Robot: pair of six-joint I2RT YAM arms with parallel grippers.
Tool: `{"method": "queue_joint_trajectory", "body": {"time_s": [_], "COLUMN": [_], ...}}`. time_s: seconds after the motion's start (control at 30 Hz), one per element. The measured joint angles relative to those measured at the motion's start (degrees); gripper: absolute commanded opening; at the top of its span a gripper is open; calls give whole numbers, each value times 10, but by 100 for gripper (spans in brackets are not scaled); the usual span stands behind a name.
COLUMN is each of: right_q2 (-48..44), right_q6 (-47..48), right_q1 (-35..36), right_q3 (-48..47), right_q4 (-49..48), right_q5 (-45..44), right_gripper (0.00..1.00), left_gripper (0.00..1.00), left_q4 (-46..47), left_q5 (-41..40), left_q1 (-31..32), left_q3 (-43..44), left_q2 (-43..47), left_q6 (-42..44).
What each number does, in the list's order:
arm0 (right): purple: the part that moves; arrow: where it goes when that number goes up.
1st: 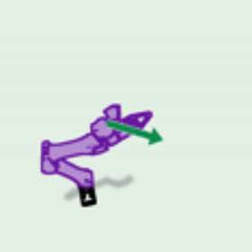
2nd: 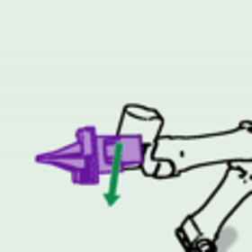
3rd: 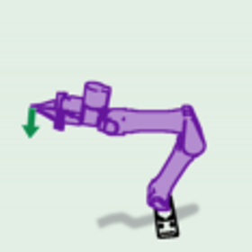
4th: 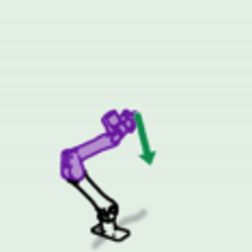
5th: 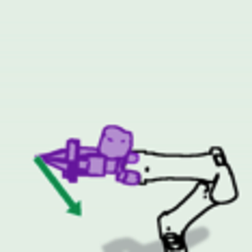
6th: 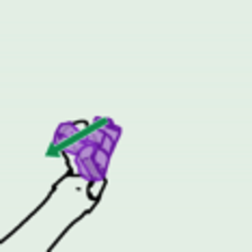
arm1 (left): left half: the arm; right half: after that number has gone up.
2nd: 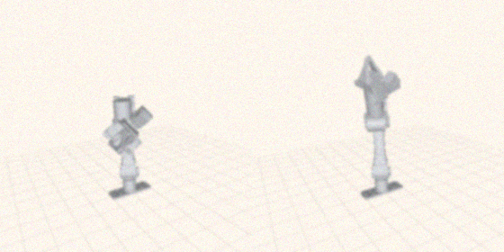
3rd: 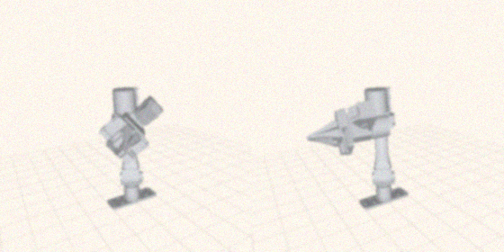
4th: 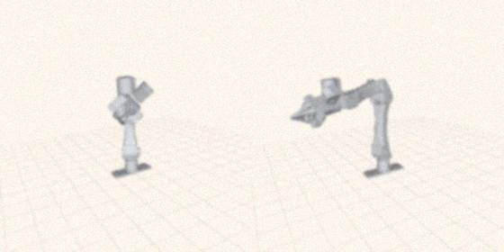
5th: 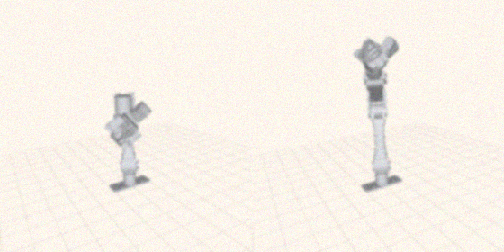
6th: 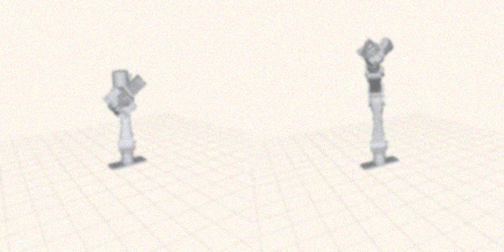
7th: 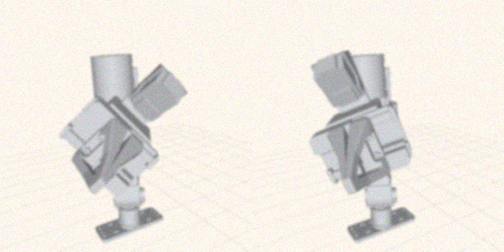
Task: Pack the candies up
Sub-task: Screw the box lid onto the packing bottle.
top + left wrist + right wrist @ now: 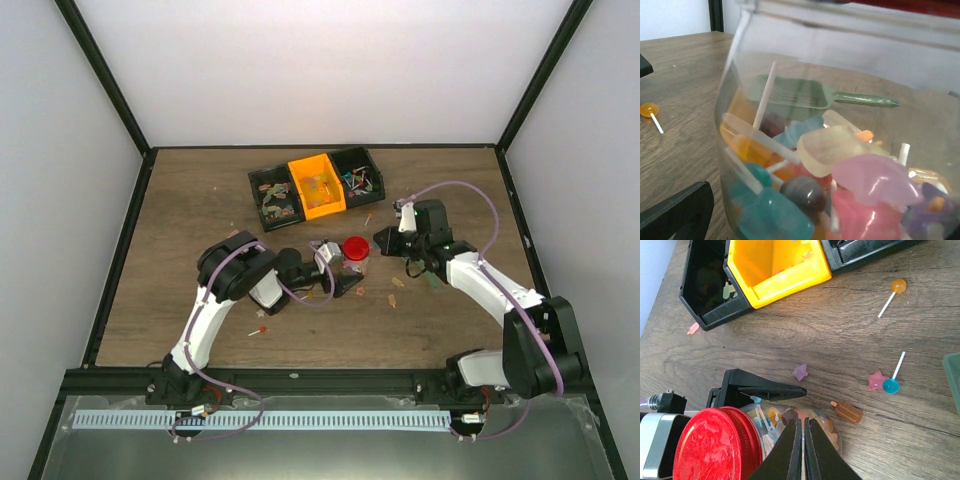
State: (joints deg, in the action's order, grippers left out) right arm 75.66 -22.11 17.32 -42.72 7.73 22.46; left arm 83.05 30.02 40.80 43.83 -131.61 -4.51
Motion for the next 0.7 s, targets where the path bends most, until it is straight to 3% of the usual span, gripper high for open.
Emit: {"method": "queue_joint_trajectory", "body": {"time_s": [0.43, 0.7], "right_q2": [-5, -12], "right_q6": [-11, -24], "right_q1": [-1, -1], "right_q3": [-11, -20], "right_q4": [8, 8], "right_q5": [-6, -7], "right_gripper": [3, 6], "left_gripper": [81, 79], "left_q4": [-9, -9], "left_q5": [0, 0], "left_q1": [0, 0], "left_q3": [23, 23], "left_q2": [0, 0], "left_q6": [-3, -3]}}
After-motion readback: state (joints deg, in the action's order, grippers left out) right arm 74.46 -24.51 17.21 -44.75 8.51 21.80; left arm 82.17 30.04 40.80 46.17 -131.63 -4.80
